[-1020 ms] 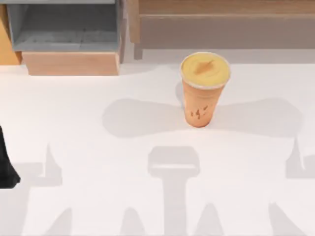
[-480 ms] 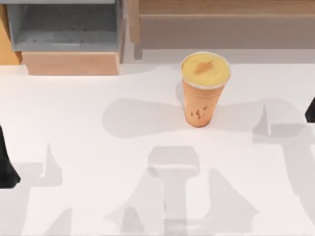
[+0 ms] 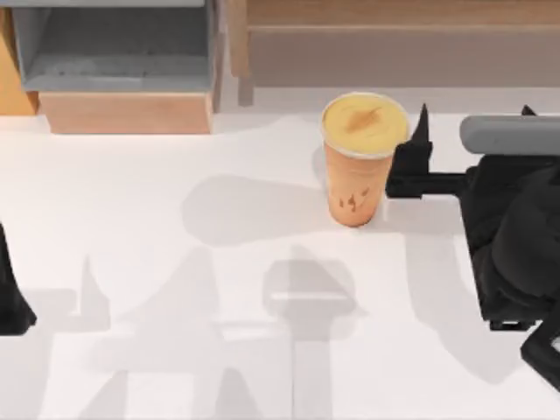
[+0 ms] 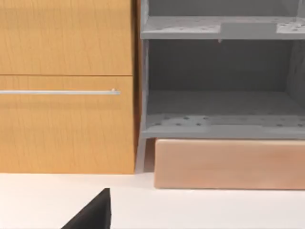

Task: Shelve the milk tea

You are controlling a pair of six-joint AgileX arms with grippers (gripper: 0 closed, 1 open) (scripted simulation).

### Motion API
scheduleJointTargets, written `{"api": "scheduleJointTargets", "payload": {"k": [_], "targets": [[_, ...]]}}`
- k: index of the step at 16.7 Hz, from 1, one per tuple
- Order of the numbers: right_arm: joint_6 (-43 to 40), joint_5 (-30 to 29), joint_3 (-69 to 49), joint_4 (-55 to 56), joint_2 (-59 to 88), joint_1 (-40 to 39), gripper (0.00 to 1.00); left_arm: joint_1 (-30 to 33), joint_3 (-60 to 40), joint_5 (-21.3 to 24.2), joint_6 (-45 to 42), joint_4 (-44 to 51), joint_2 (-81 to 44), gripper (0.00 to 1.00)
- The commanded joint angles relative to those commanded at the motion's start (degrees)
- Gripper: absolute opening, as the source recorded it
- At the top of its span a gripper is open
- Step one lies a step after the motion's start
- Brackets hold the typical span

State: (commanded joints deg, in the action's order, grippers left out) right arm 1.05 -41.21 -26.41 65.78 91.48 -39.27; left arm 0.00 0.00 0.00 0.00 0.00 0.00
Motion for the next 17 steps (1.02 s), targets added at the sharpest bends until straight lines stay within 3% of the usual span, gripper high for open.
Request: {"api": "scheduleJointTargets", "payload": {"k": [9, 17], "targets": [[-0.38, -14.24, -8.94, 22.90, 33.36, -13.81, 1.00, 0.00, 0.00, 0.00, 0.00, 0.00, 0.00, 1.00], [-0.49, -15.10, -9.65, 24.50, 35.97, -14.53, 1.00, 0.00, 0.00, 0.00, 0.00, 0.00, 0.00, 1.00]]}}
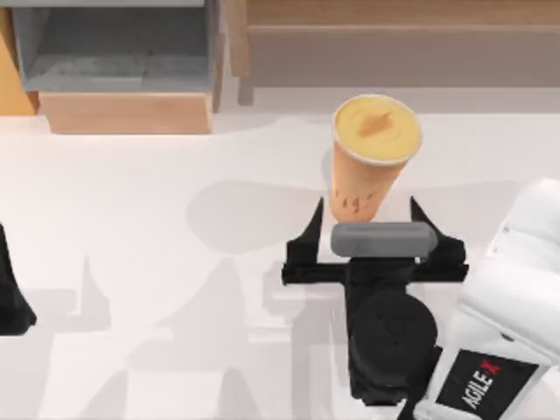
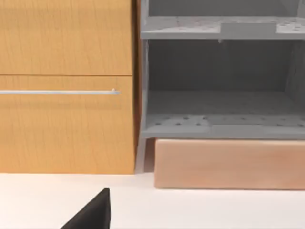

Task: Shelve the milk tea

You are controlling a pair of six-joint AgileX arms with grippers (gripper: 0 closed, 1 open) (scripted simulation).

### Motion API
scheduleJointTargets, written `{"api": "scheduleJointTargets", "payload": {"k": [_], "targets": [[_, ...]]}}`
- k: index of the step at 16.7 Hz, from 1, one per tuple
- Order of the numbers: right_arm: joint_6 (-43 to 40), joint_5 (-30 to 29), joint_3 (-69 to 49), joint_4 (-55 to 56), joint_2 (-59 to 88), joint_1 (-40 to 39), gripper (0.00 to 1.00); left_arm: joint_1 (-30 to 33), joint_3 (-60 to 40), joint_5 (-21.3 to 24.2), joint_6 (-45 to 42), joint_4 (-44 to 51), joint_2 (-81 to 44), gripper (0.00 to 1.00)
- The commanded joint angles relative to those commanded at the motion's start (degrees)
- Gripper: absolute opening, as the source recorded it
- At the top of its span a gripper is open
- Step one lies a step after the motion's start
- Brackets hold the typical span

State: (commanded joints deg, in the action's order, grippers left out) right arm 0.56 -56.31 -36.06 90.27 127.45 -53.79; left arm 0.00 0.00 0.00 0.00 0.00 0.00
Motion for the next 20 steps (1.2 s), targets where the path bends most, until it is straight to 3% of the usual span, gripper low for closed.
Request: {"api": "scheduleJointTargets", "payload": {"k": [8, 13, 20], "targets": [[-0.29, 9.65, -12.04, -7.70, 3.78, 9.58, 1.00, 0.00, 0.00, 0.00, 0.00, 0.00, 0.00, 1.00], [-0.30, 10.33, -12.79, -8.25, 4.03, 10.26, 1.00, 0.00, 0.00, 0.00, 0.00, 0.00, 0.00, 1.00], [-0.30, 10.33, -12.79, -8.25, 4.03, 10.26, 0.47, 0.00, 0.00, 0.00, 0.00, 0.00, 0.00, 1.00]]}}
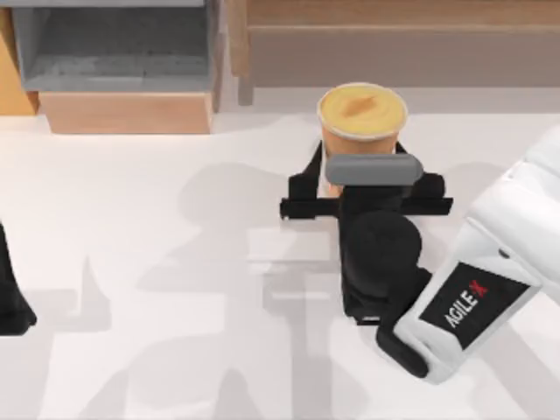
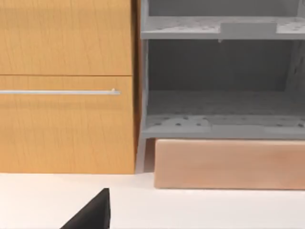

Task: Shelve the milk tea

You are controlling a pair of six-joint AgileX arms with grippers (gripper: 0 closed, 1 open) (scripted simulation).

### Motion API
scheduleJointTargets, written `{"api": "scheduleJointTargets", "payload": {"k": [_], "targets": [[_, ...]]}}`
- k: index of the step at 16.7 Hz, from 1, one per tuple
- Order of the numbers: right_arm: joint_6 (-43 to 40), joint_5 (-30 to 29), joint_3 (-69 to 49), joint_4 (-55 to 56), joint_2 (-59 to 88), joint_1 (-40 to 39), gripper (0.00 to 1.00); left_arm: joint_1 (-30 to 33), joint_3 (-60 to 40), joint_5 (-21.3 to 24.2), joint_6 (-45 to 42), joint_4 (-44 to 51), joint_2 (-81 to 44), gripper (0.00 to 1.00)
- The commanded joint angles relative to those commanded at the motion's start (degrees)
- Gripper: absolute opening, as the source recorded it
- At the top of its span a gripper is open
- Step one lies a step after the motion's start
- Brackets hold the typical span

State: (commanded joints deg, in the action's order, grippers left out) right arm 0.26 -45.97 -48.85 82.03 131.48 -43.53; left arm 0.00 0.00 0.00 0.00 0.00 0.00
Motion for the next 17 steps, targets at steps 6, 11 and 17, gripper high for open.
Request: {"api": "scheduleJointTargets", "payload": {"k": [6, 11, 17], "targets": [[0.00, 0.00, 0.00, 0.00, 0.00, 0.00, 0.02, 0.00, 0.00, 0.00, 0.00, 0.00, 0.00, 1.00], [0.00, 0.00, 0.00, 0.00, 0.00, 0.00, 0.00, 0.00, 0.00, 0.00, 0.00, 0.00, 0.00, 1.00], [0.11, 0.01, 0.12, -0.47, -0.67, -0.12, 0.00, 0.00, 0.00, 0.00, 0.00, 0.00, 0.00, 1.00]]}}
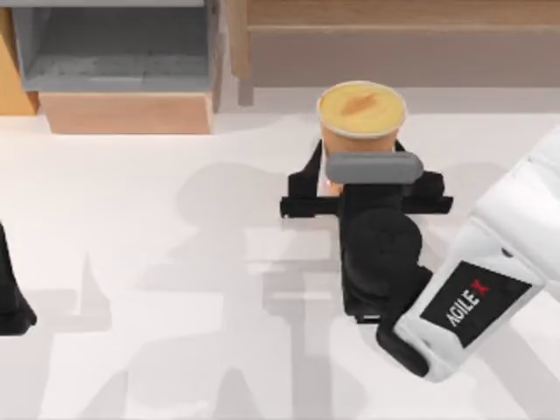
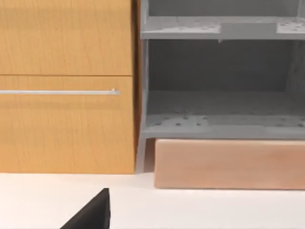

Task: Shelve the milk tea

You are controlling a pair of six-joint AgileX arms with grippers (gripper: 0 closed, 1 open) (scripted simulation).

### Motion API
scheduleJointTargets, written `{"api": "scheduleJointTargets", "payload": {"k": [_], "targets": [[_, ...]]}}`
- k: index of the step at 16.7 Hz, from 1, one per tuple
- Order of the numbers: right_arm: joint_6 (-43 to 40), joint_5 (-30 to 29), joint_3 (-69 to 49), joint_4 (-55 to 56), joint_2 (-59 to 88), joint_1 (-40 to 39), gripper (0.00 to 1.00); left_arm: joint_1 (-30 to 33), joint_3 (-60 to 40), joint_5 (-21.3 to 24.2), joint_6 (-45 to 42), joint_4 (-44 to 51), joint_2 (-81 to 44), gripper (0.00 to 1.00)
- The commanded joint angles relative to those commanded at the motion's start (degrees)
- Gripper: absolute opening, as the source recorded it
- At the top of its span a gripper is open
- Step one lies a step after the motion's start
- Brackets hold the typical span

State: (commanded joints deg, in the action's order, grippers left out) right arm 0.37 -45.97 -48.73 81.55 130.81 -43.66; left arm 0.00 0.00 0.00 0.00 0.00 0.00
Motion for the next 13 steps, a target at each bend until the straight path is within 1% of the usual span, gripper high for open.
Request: {"api": "scheduleJointTargets", "payload": {"k": [9, 13], "targets": [[0.11, 0.23, -0.39, -1.08, -1.99, 0.10, 0.00, 0.00, 0.00, 0.00, 0.00, 0.00, 0.00, 1.00], [0.24, 3.06, -2.78, -1.52, -6.10, 1.81, 0.00, 0.00, 0.00, 0.00, 0.00, 0.00, 0.00, 1.00]]}}
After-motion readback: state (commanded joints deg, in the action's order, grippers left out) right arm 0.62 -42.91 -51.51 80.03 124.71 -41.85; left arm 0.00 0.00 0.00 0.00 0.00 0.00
